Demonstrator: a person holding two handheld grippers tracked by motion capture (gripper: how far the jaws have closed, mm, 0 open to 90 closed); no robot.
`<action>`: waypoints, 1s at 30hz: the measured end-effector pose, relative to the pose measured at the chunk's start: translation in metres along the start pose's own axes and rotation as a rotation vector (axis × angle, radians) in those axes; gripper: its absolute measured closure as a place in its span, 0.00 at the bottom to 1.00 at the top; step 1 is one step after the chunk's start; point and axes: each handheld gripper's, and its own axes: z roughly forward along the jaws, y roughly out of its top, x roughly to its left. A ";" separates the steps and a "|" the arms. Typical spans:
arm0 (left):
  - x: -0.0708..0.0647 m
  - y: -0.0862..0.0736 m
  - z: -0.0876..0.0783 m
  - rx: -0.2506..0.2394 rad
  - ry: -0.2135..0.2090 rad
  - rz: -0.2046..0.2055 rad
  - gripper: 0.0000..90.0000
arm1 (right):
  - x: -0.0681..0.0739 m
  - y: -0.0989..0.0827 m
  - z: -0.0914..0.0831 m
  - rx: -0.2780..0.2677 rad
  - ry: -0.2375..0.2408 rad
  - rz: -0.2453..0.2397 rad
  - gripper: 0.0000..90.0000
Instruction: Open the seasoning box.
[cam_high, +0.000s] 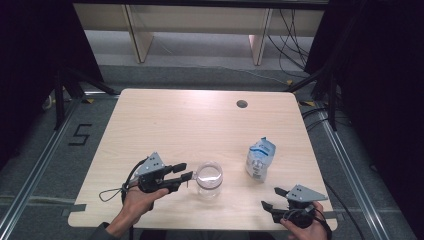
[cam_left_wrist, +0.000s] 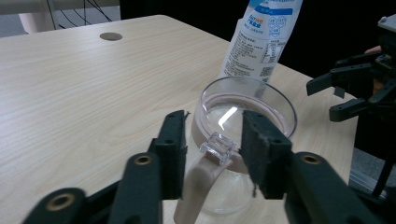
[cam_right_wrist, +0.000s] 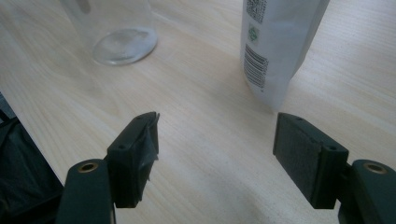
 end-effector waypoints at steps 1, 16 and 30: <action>0.000 0.001 0.000 0.006 0.000 0.025 0.72 | 0.001 0.000 0.000 0.003 0.002 0.010 0.36; -0.004 0.002 0.011 0.021 0.003 0.074 0.98 | 0.014 0.010 0.014 -0.018 0.047 -0.030 0.38; -0.005 -0.002 0.008 0.021 0.016 0.069 0.98 | 0.029 0.034 0.033 -0.109 0.100 -0.130 0.53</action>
